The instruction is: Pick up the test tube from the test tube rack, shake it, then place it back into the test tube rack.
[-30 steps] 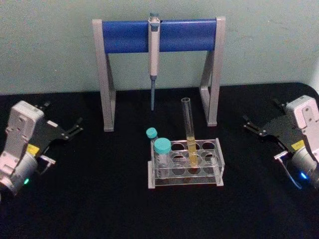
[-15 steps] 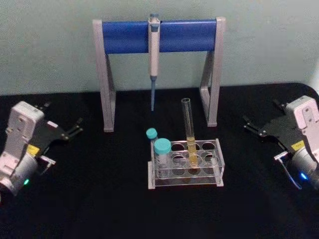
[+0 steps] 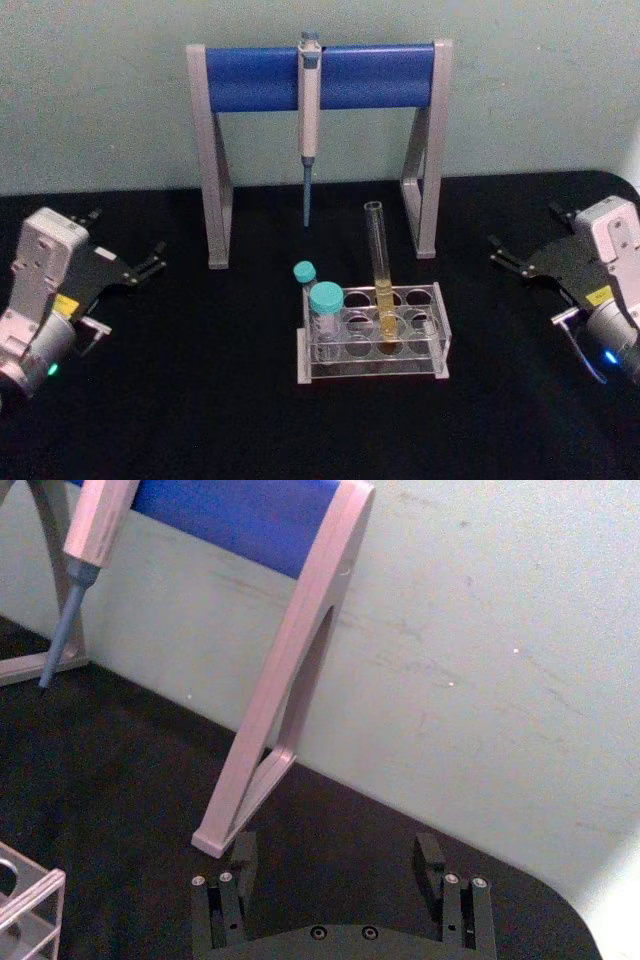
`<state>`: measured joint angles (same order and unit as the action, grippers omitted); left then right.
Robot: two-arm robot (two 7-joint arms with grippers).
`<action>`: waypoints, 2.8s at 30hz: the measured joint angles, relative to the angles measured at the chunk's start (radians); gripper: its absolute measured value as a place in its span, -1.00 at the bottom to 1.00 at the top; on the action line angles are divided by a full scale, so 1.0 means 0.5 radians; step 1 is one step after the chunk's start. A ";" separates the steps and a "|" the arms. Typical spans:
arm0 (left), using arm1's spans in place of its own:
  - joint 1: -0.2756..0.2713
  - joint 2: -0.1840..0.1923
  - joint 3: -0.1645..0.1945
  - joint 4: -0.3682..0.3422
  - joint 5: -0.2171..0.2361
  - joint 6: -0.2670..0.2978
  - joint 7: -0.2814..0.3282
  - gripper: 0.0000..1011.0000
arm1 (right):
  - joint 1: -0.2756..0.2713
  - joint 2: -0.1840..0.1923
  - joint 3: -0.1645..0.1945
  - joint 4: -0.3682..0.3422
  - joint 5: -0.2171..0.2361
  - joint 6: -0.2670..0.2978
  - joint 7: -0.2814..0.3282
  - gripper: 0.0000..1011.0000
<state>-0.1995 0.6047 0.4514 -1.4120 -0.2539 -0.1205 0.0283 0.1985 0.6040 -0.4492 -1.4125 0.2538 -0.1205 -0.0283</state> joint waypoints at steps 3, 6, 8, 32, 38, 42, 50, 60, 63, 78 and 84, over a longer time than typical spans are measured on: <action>0.000 0.000 0.000 0.000 0.000 0.000 0.000 0.98 | -0.014 -0.009 0.034 -0.013 -0.003 -0.011 -0.002 0.98; 0.000 0.000 0.000 0.000 0.000 0.000 0.000 0.98 | -0.027 -0.019 0.067 -0.025 0.004 -0.033 0.003 0.98; 0.000 0.000 0.000 0.000 0.000 0.000 0.000 0.98 | -0.038 -0.024 0.093 -0.035 0.033 -0.065 0.037 0.98; 0.000 0.000 0.000 0.000 0.000 0.000 0.000 0.98 | -0.095 0.006 0.112 -0.213 0.352 -0.386 0.828 0.98; 0.000 0.000 0.000 0.000 0.000 0.000 0.000 0.98 | -0.040 -0.047 0.058 -0.217 0.383 -0.275 0.956 0.98; 0.000 0.000 0.000 0.000 0.000 0.000 0.000 0.98 | 0.020 -0.104 0.031 -0.187 0.401 -0.160 1.007 0.98; 0.000 0.000 0.000 0.000 0.000 0.000 0.000 0.98 | 0.118 -0.191 0.012 -0.140 0.420 0.052 1.041 0.98; 0.000 0.000 0.000 0.000 0.000 0.000 0.000 0.98 | 0.205 -0.254 -0.001 -0.096 0.401 0.292 1.052 0.98; 0.000 0.000 0.000 0.000 0.000 0.000 0.000 0.98 | 0.220 -0.258 -0.007 -0.089 0.391 0.351 1.052 0.98; 0.000 0.000 0.000 0.000 0.000 0.000 0.000 0.98 | 0.267 -0.283 -0.014 -0.047 0.397 0.499 1.053 0.98; 0.000 0.000 0.000 0.000 0.000 0.000 0.000 0.98 | 0.268 -0.289 -0.015 -0.043 0.399 0.514 1.040 0.98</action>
<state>-0.1995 0.6047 0.4514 -1.4119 -0.2539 -0.1205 0.0283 0.3327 0.4595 -0.4565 -1.4339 0.4531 0.1367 0.4919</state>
